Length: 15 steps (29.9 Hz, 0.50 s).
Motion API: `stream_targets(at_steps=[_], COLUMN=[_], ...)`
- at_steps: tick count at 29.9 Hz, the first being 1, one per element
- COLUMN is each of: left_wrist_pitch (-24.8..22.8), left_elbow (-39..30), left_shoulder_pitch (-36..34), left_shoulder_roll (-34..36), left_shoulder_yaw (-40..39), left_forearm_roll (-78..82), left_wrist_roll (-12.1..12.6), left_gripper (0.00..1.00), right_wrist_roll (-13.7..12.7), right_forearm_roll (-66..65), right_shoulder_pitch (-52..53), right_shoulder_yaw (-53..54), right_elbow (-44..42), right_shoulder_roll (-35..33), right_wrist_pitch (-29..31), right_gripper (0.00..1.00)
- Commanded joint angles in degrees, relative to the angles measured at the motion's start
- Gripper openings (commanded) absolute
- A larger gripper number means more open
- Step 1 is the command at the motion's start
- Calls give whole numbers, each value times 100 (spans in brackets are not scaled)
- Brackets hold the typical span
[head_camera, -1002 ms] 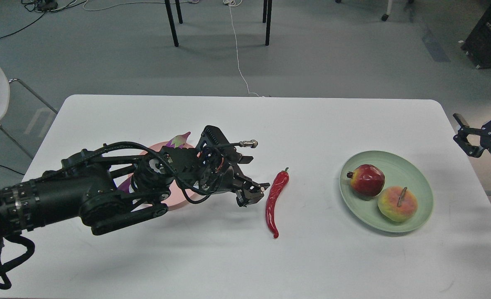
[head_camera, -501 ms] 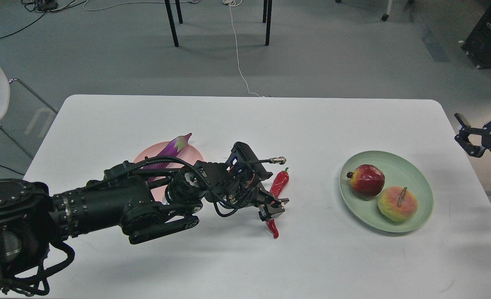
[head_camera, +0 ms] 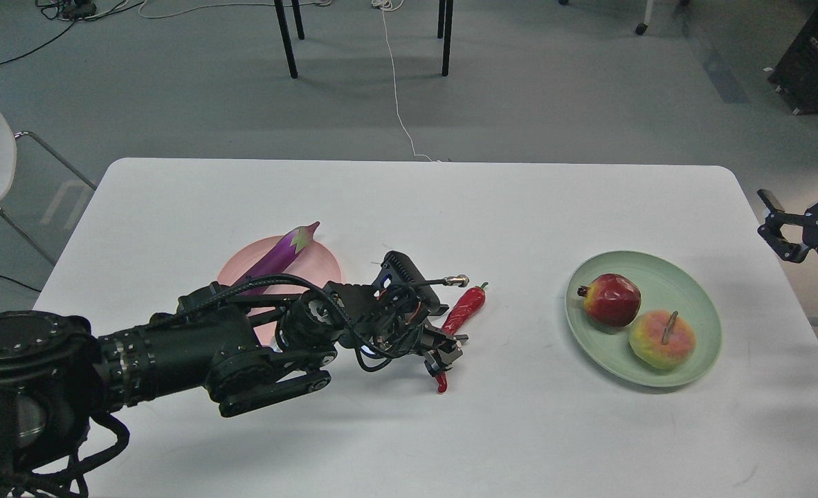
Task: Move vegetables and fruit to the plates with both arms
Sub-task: 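Move the left gripper to the red chili pepper and grasp it, then place the chili pepper on the pink plate beside the eggplant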
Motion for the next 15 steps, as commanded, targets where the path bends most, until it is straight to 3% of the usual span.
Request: stream_targets(at_steps=[1, 7, 15], left_wrist_pitch=[-9, -35, -378], left_elbow=[-15, -506, -1790], left_shoulder_pitch=[-33, -270, -745], left_shoulder_roll=[43, 447, 2028], left_shoulder_yaw=[2, -25, -33], left_forearm_roll=[31, 93, 57], left_wrist_roll=[-22, -4, -57], left_gripper=[23, 13, 12], right_wrist_roll=[0, 0, 0], right_forearm_roll=[1, 1, 1], right_shoulder_pitch=[0, 0, 9], right_shoulder_yaw=[0, 0, 9], right_elbow=[-5, -5, 3], right_shoulder_roll=[-6, -15, -85], right_wrist_pitch=[0, 0, 0], right_gripper=[99, 99, 99])
